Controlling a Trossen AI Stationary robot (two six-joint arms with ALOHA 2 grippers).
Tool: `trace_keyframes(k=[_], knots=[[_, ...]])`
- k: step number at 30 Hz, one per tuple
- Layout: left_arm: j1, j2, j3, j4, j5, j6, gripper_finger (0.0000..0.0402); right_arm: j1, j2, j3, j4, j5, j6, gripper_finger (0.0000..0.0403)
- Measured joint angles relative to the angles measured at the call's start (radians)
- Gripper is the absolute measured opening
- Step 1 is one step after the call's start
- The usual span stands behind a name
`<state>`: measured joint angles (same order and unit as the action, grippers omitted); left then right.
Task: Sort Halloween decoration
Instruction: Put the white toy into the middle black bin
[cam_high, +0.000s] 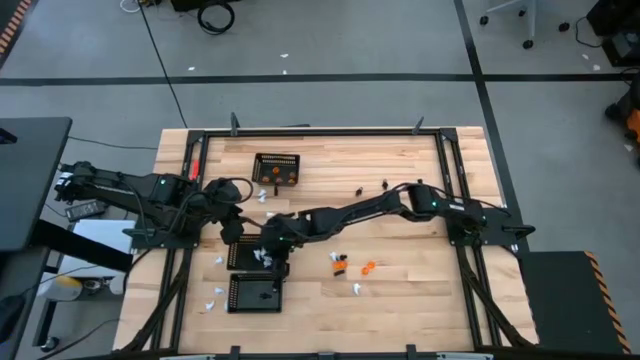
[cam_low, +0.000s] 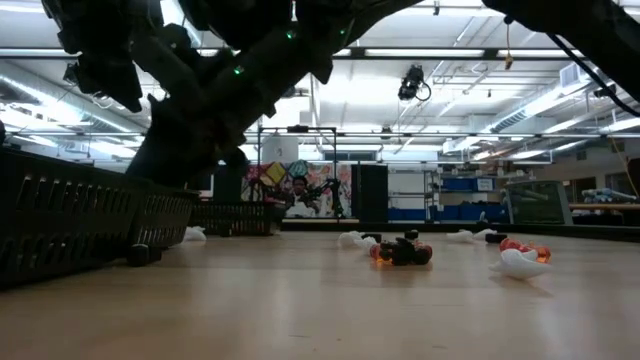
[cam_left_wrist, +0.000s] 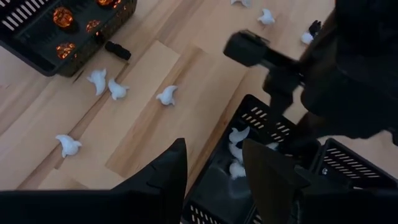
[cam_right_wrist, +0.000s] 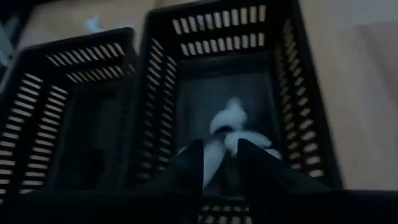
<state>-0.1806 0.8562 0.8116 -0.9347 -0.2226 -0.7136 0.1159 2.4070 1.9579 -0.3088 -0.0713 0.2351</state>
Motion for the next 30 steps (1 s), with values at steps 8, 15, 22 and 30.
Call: trace_keyframes(k=[8, 15, 22, 30], knots=[[0.000, 0.000, 0.000, -0.006, 0.000, 0.006, 0.0162, -0.025, -0.042, 0.001, -0.091, -0.047, -0.043, 0.0113], [0.000, 0.000, 0.000, -0.022, 0.000, 0.021, 0.0162, -0.030, -0.167, -0.006, -0.352, 0.000, -0.107, 0.0111], [0.000, 0.000, 0.000, -0.022, -0.006, 0.028, 0.0162, -0.059, -0.334, -0.277, -0.477, 0.009, -0.160, 0.0111], [0.000, 0.000, 0.000, -0.019, -0.061, 0.028, 0.0162, -0.099, -0.514, -0.581, -0.360, 0.016, -0.169, 0.0139]])
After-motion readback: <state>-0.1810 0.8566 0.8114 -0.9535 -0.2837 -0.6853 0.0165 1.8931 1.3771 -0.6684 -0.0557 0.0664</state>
